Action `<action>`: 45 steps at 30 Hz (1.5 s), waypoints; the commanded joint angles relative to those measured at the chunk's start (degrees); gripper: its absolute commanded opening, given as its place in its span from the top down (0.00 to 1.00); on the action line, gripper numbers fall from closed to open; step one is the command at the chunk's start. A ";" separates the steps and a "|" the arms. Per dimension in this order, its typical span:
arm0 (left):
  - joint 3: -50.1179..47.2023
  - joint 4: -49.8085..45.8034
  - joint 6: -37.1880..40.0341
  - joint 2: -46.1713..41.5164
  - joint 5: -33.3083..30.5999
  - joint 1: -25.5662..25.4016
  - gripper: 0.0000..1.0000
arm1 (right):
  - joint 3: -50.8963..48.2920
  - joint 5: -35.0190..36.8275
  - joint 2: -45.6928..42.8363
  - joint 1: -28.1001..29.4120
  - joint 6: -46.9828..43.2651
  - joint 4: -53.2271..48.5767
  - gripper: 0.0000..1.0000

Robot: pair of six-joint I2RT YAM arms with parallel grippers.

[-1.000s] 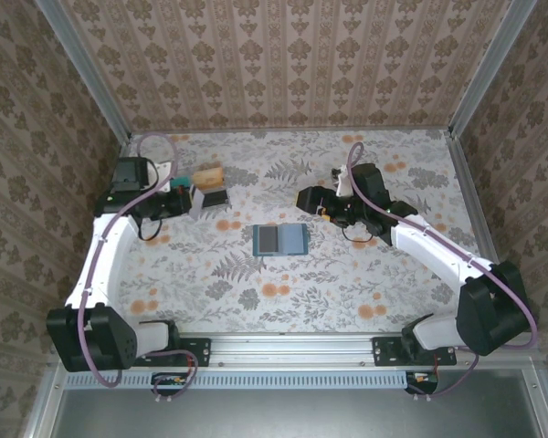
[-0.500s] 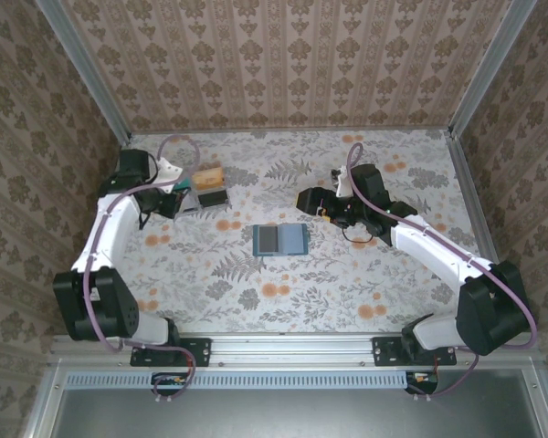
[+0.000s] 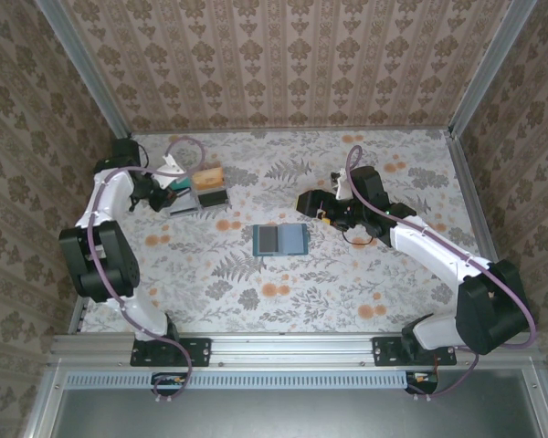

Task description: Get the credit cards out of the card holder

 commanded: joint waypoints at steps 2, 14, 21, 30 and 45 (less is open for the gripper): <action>1.73 -0.15 4.97 2.78 0.51 -0.01 1.00 | -0.01 -1.45 0.52 -0.19 0.05 0.04 0.00; 3.97 2.97 5.43 7.35 1.12 -0.55 1.00 | 0.03 -1.79 0.52 -0.23 0.68 0.57 0.00; 5.05 0.52 6.98 9.99 1.51 -2.61 1.00 | -0.39 -1.24 0.52 -0.17 0.59 0.20 0.00; 6.77 -4.29 8.92 10.93 3.98 -5.38 1.00 | -0.59 -1.19 0.52 -0.21 0.59 0.09 0.00; 5.01 0.60 9.56 9.46 1.89 -5.92 1.00 | -0.93 -1.19 0.50 -0.23 0.76 0.30 0.00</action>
